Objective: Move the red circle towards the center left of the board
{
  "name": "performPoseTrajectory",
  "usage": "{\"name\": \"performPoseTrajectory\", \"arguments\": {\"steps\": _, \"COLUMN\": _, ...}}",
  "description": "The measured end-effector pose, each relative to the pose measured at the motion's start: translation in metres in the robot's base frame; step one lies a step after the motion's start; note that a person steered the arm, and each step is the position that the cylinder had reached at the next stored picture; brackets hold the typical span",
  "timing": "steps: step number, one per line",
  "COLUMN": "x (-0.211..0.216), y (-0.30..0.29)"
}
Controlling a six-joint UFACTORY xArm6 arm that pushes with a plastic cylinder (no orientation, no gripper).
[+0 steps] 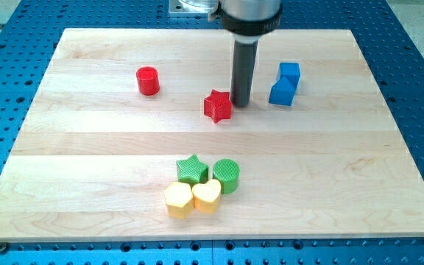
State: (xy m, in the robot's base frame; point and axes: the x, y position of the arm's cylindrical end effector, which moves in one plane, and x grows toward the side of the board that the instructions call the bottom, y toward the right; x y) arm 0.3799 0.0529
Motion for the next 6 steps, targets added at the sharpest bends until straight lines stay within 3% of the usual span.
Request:
{"name": "performPoseTrajectory", "arguments": {"steps": 1, "x": 0.009, "y": -0.03}}
{"name": "performPoseTrajectory", "arguments": {"steps": 2, "x": 0.05, "y": -0.051}}
{"name": "performPoseTrajectory", "arguments": {"steps": 3, "x": -0.025, "y": -0.033}}
{"name": "performPoseTrajectory", "arguments": {"steps": 4, "x": -0.078, "y": -0.096}}
{"name": "performPoseTrajectory", "arguments": {"steps": 5, "x": -0.01, "y": -0.157}}
{"name": "performPoseTrajectory", "arguments": {"steps": 6, "x": 0.05, "y": -0.158}}
